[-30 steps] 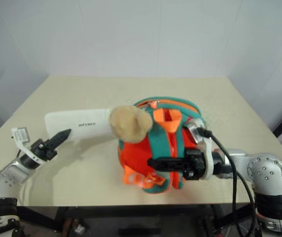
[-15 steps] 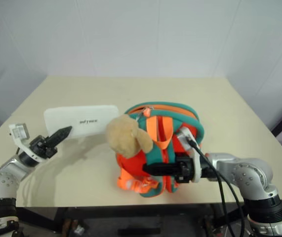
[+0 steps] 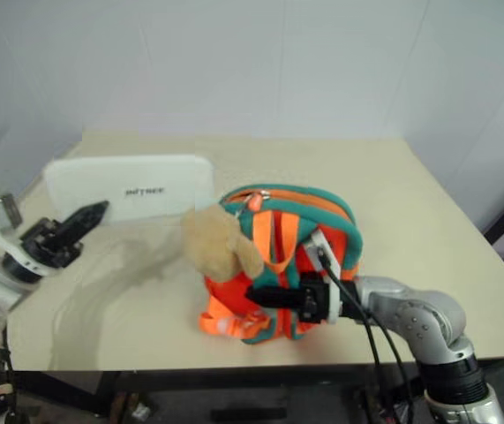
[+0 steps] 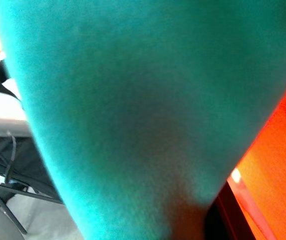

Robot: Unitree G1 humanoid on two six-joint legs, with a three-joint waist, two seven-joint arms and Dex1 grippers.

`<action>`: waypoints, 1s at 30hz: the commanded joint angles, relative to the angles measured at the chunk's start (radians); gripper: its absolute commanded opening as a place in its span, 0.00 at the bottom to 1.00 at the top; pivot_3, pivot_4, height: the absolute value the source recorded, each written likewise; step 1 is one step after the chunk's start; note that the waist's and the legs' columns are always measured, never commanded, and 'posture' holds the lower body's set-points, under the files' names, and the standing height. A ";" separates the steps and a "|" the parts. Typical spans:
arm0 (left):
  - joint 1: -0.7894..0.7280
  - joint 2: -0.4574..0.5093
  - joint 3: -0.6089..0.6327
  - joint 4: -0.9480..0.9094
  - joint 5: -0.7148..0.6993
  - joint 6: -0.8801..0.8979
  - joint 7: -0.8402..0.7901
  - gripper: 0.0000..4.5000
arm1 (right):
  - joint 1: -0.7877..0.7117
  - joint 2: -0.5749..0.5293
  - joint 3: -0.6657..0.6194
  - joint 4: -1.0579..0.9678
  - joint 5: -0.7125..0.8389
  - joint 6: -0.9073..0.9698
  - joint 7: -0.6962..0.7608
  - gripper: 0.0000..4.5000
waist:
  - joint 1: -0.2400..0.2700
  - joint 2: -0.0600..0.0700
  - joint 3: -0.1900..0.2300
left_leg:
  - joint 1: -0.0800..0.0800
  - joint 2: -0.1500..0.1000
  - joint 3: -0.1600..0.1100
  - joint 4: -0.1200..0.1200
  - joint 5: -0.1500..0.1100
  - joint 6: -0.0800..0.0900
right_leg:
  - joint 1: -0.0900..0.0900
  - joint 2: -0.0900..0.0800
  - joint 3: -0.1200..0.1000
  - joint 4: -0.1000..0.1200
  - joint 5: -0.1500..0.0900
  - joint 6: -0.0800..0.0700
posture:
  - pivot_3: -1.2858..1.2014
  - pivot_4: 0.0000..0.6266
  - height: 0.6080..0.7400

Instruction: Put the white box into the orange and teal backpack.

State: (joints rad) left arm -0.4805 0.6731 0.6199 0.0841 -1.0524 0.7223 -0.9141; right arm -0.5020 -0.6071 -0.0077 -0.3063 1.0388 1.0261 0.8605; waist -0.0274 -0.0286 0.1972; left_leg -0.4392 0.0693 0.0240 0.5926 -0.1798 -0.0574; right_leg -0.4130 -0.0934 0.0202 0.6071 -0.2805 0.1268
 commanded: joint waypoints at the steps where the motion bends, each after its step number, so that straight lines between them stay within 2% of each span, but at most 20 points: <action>1: -0.037 0.031 0.068 -0.044 -0.114 0.040 0.029 0.31 | 0.003 -0.029 -0.020 0.014 -0.020 -0.020 0.038 0.13 | 0.000 0.000 0.000 | 0.000 0.000 0.000 0.000 0.000 0.000 | 0.000 0.000 0.000 0.000 0.000 0.000 | 0.52 0.24 1.00; 9: -0.057 -0.012 0.064 -0.075 -0.352 0.181 0.126 0.31 | -0.009 -0.018 0.003 0.047 -0.068 -0.037 0.076 0.13 | 0.001 0.000 0.000 | 0.000 0.000 0.000 0.002 0.000 0.000 | 0.001 0.000 0.000 0.000 -0.001 -0.001 | 0.52 0.24 1.00; 15: -0.062 -0.023 0.006 -0.096 -0.431 0.244 0.158 0.31 | -0.009 -0.009 0.003 0.044 -0.083 -0.038 0.081 0.13 | 0.001 -0.001 0.000 | 0.000 0.000 0.000 0.002 0.000 0.000 | 0.001 0.000 0.000 0.000 0.000 -0.001 | 0.52 0.24 1.00; 20: -0.066 -0.024 -0.069 -0.100 -0.418 0.271 0.139 0.31 | -0.007 -0.001 0.000 0.039 -0.088 -0.038 0.075 0.13 | 0.001 -0.001 0.000 | 0.000 0.000 0.000 0.002 0.000 0.000 | 0.001 0.000 0.000 0.000 0.000 -0.001 | 0.52 0.24 1.00; 26: -0.057 0.027 -0.173 -0.109 -0.307 0.276 0.037 0.31 | -0.001 0.004 -0.005 0.030 -0.089 -0.037 0.068 0.13 | 0.001 -0.001 0.000 | 0.000 0.000 0.000 0.002 0.000 0.000 | 0.001 0.000 0.000 -0.001 -0.001 -0.002 | 0.52 0.24 1.00; 27: -0.058 0.029 -0.177 -0.106 -0.300 0.271 0.030 0.31 | 0.000 0.005 -0.006 0.029 -0.089 -0.037 0.066 0.13 | 0.001 -0.001 0.000 | 0.000 0.000 0.000 0.002 0.000 0.000 | 0.001 0.000 0.000 -0.001 -0.002 -0.005 | 0.52 0.24 1.00; 28: -0.055 0.039 -0.189 -0.107 -0.277 0.263 0.009 0.31 | 0.000 0.006 -0.007 0.028 -0.089 -0.037 0.065 0.13 | 0.001 -0.001 0.000 | 0.000 0.000 0.000 0.002 0.000 0.000 | 0.001 0.000 0.000 -0.001 -0.007 -0.014 | 0.52 0.24 1.00; 30: -0.053 0.048 -0.213 -0.109 -0.192 0.201 -0.024 0.31 | 0.002 0.007 -0.009 0.026 -0.088 -0.036 0.062 0.13 | 0.001 -0.001 0.000 | 0.000 0.000 0.000 0.002 0.000 0.000 | 0.001 0.000 0.000 -0.001 -0.007 -0.014 | 0.52 0.24 1.00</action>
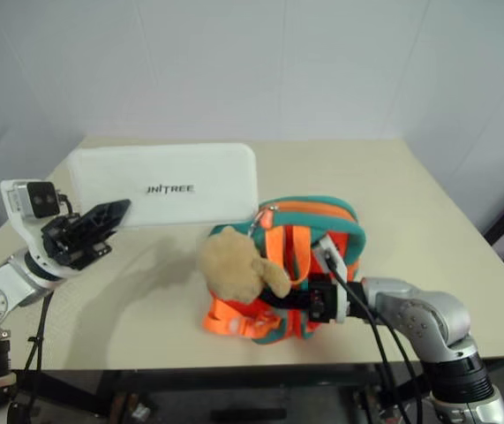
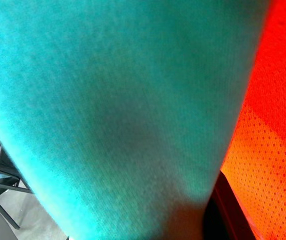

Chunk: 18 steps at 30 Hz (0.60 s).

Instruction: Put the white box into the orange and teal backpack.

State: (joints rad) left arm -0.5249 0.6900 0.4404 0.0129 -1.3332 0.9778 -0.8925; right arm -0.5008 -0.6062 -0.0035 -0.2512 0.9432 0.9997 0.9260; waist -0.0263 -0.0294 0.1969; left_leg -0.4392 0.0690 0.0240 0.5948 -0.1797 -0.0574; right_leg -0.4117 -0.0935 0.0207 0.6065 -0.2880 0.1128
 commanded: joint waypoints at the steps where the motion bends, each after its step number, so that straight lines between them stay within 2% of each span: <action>1: -0.008 0.034 -0.042 -0.040 0.125 -0.086 -0.065 0.31 | 0.002 0.007 -0.014 -0.030 0.008 -0.010 -0.005 0.13 | 0.000 0.000 0.000 | 0.000 0.000 0.000 0.000 0.000 0.000 | 0.000 0.000 0.000 0.000 0.000 0.000 | 0.52 0.24 1.00; 4: -0.017 0.033 -0.047 -0.026 0.188 -0.158 -0.094 0.31 | 0.005 0.009 -0.015 -0.033 0.010 -0.009 -0.007 0.13 | 0.000 0.000 0.000 | 0.000 0.000 0.000 0.000 0.000 0.000 | 0.000 0.000 0.000 0.000 0.000 0.000 | 0.52 0.24 1.00; 10: -0.004 0.098 -0.079 -0.006 0.310 -0.252 -0.196 0.31 | 0.004 0.014 -0.013 -0.029 0.007 -0.009 -0.007 0.13 | 0.000 -0.001 0.000 | 0.001 0.000 0.000 0.000 0.000 0.000 | 0.000 0.000 0.000 0.000 0.000 -0.001 | 0.52 0.24 1.00; 14: -0.002 0.155 -0.085 0.020 0.343 -0.256 -0.263 0.31 | -0.001 0.015 -0.010 -0.023 0.004 -0.010 -0.004 0.13 | -0.001 -0.001 0.000 | 0.001 0.000 0.000 0.000 0.000 0.000 | 0.000 0.000 0.000 0.000 0.000 -0.001 | 0.52 0.24 1.00; 18: 0.023 0.259 -0.133 0.073 0.448 -0.313 -0.393 0.31 | -0.010 0.019 -0.003 -0.011 -0.003 -0.013 0.005 0.13 | -0.005 -0.001 0.000 | 0.001 0.000 0.001 -0.001 0.000 0.000 | 0.000 0.000 0.000 -0.001 0.000 -0.001 | 0.52 0.24 1.00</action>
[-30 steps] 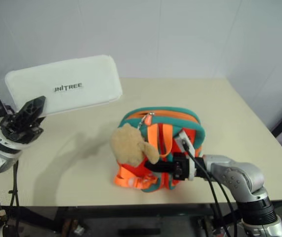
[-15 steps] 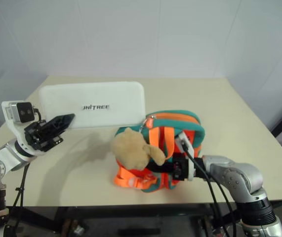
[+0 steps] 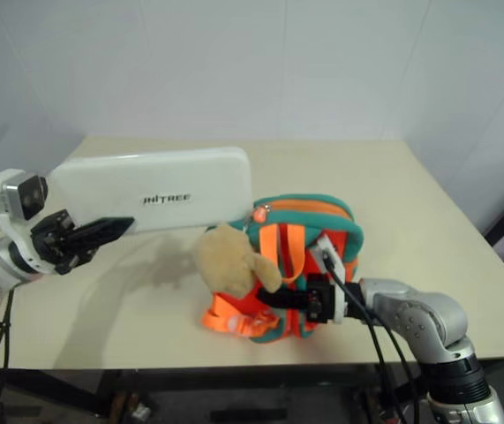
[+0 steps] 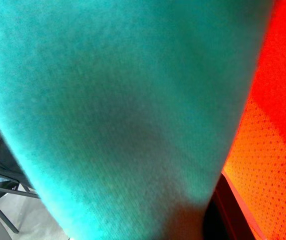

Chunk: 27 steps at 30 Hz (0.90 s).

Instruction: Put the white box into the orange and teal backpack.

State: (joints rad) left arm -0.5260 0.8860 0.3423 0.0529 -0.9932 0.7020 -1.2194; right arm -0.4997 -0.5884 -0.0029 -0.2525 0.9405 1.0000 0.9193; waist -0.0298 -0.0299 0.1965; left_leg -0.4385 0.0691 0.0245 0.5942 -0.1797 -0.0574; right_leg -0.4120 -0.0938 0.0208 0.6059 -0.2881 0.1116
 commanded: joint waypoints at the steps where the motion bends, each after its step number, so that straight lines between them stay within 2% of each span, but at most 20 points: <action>1: 0.023 0.075 -0.043 0.047 0.127 -0.056 -0.085 0.31 | -0.013 0.003 -0.003 -0.008 -0.001 -0.014 0.013 0.13 | 0.000 0.000 0.000 | 0.000 0.000 0.000 0.000 0.000 0.000 | 0.000 0.000 0.000 0.000 0.000 0.000 | 0.52 0.24 1.00; 6: 0.013 0.117 -0.087 0.127 0.249 -0.187 -0.169 0.31 | -0.016 0.010 0.001 -0.003 -0.009 -0.015 0.018 0.13 | 0.001 0.000 0.000 | 0.000 0.000 0.001 -0.001 0.000 0.000 | 0.000 -0.001 0.000 -0.002 0.000 -0.001 | 0.52 0.24 1.00; 12: -0.034 0.118 -0.095 0.207 0.311 -0.264 -0.196 0.31 | -0.018 0.018 0.002 0.000 -0.015 -0.016 0.022 0.13 | 0.002 0.000 0.000 | -0.001 0.000 0.001 -0.002 0.000 0.001 | -0.001 -0.001 0.000 -0.003 0.000 -0.001 | 0.52 0.24 1.00; 21: -0.062 0.156 -0.113 0.271 0.364 -0.262 -0.292 0.31 | -0.015 0.030 0.007 0.008 -0.021 -0.026 0.024 0.13 | 0.002 0.000 0.000 | -0.001 0.000 0.001 -0.002 -0.001 0.001 | -0.001 -0.001 0.000 -0.003 0.000 -0.001 | 0.52 0.24 1.00; 27: -0.078 0.121 -0.158 0.244 0.376 -0.256 -0.332 0.31 | -0.017 0.041 0.013 0.013 -0.026 -0.032 0.023 0.13 | 0.002 0.000 0.000 | -0.001 0.000 0.001 -0.002 -0.001 0.001 | -0.001 -0.001 0.000 -0.002 0.000 -0.001 | 0.52 0.24 1.00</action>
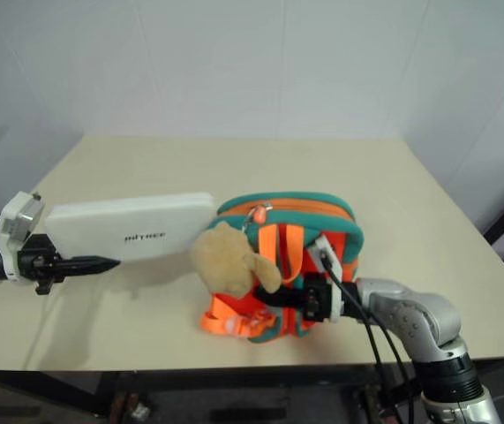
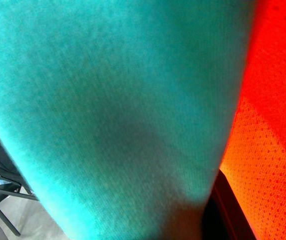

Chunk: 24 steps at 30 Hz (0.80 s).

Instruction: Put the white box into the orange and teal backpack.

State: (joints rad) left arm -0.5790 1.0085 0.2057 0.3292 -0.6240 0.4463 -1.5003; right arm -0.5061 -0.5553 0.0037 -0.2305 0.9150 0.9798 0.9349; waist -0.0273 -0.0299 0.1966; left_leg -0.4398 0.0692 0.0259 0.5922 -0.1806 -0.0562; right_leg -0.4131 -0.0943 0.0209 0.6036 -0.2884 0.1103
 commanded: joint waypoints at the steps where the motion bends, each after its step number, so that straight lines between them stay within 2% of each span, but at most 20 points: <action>1: -0.033 -0.006 -0.031 -0.034 0.008 -0.002 -0.057 0.31 | -0.011 0.009 0.007 -0.009 -0.002 -0.011 0.009 0.13 | 0.000 0.000 0.000 | 0.000 0.000 0.000 0.000 0.000 0.000 | 0.000 0.000 0.000 0.000 0.000 0.000 | 0.52 0.24 1.00; 6: -0.113 -0.021 -0.095 -0.033 0.018 -0.005 -0.101 0.31 | -0.014 0.013 0.007 -0.006 -0.006 -0.009 0.010 0.13 | 0.006 0.000 0.000 | 0.000 0.000 0.000 0.001 0.000 0.000 | 0.000 0.000 0.000 0.001 0.000 0.000 | 0.52 0.24 1.00; 19: -0.215 0.068 -0.302 -0.015 -0.048 -0.059 -0.114 0.31 | -0.009 0.026 0.003 -0.010 -0.008 -0.010 0.001 0.13 | 0.002 0.000 0.000 | 0.000 0.000 0.000 0.001 0.000 0.000 | 0.000 0.001 0.000 0.003 0.000 0.001 | 0.52 0.24 1.00; 24: -0.285 0.032 -0.375 -0.035 -0.070 -0.069 -0.114 0.31 | -0.008 0.036 0.007 -0.008 -0.011 -0.015 -0.002 0.13 | 0.004 0.000 0.000 | 0.000 0.000 0.000 0.002 0.000 0.000 | 0.000 0.001 0.000 0.003 0.000 0.001 | 0.52 0.24 1.00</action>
State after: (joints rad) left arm -0.8160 1.0566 -0.1441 0.3320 -0.6558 0.3975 -1.5021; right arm -0.5064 -0.5318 0.0040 -0.2259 0.9045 0.9780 0.9360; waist -0.0229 -0.0303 0.1967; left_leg -0.4400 0.0692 0.0259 0.5941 -0.1804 -0.0560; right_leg -0.4134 -0.0935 0.0211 0.6071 -0.2882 0.1112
